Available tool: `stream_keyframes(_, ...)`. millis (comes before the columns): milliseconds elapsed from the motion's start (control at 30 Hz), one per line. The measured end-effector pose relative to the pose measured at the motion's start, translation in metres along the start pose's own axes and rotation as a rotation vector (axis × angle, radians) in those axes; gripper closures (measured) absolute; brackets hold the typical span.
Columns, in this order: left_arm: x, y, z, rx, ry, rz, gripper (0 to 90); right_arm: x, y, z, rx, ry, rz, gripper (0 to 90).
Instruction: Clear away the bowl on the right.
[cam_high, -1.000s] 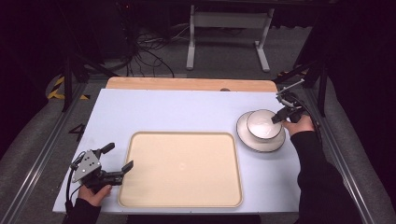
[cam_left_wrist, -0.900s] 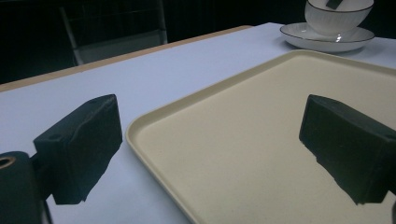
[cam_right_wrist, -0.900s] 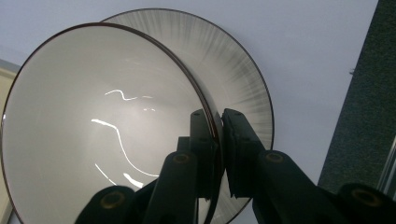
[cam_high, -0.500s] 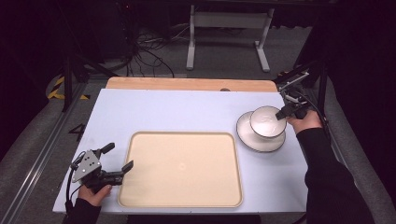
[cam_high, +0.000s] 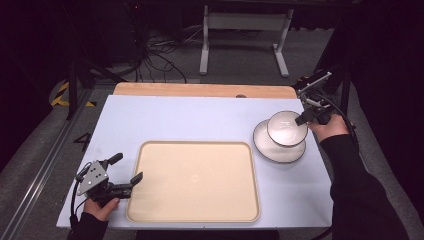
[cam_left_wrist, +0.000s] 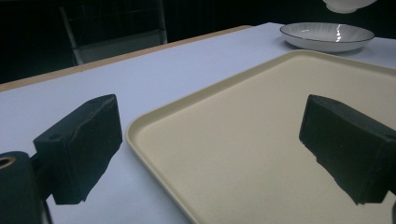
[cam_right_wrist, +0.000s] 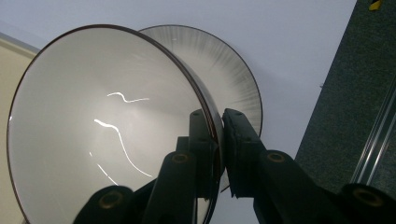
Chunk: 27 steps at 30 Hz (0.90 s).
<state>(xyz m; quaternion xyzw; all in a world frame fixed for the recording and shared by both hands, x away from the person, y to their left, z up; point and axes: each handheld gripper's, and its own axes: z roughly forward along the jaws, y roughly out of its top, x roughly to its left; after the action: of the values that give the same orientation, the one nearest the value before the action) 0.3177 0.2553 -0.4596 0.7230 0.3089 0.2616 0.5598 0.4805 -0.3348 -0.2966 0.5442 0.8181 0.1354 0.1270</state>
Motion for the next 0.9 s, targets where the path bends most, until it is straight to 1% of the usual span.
stream_keyframes(200, 0.000, 0.000, 0.000, 0.000, -0.001, 0.000, 6.5, 0.006, 0.001, -0.009, -0.013, 0.003, -0.016, 82.4)
stream_keyframes(400, 0.000, 0.000, 0.000, 0.001, -0.001, 0.001, 6.5, 0.013, 0.002, -0.015, -0.025, 0.012, -0.036, 82.4)
stream_keyframes(667, 0.000, 0.000, 0.000, -0.001, -0.002, 0.000, 6.5, 0.034, 0.008, -0.016, -0.025, 0.031, -0.095, 82.3)
stream_keyframes(800, 0.000, 0.000, 0.000, -0.002, -0.004, 0.000, 6.5, 0.051, 0.012, -0.018, -0.033, 0.050, -0.128, 82.3)
stream_keyframes(833, 0.000, 0.000, 0.000, -0.002, -0.004, 0.000, 6.5, 0.051, 0.012, -0.018, -0.033, 0.050, -0.128, 82.3)
stream_keyframes(900, 0.000, 0.000, 0.000, -0.001, -0.003, 0.000, 6.5, 0.059, 0.014, -0.020, -0.038, 0.060, -0.148, 82.1)
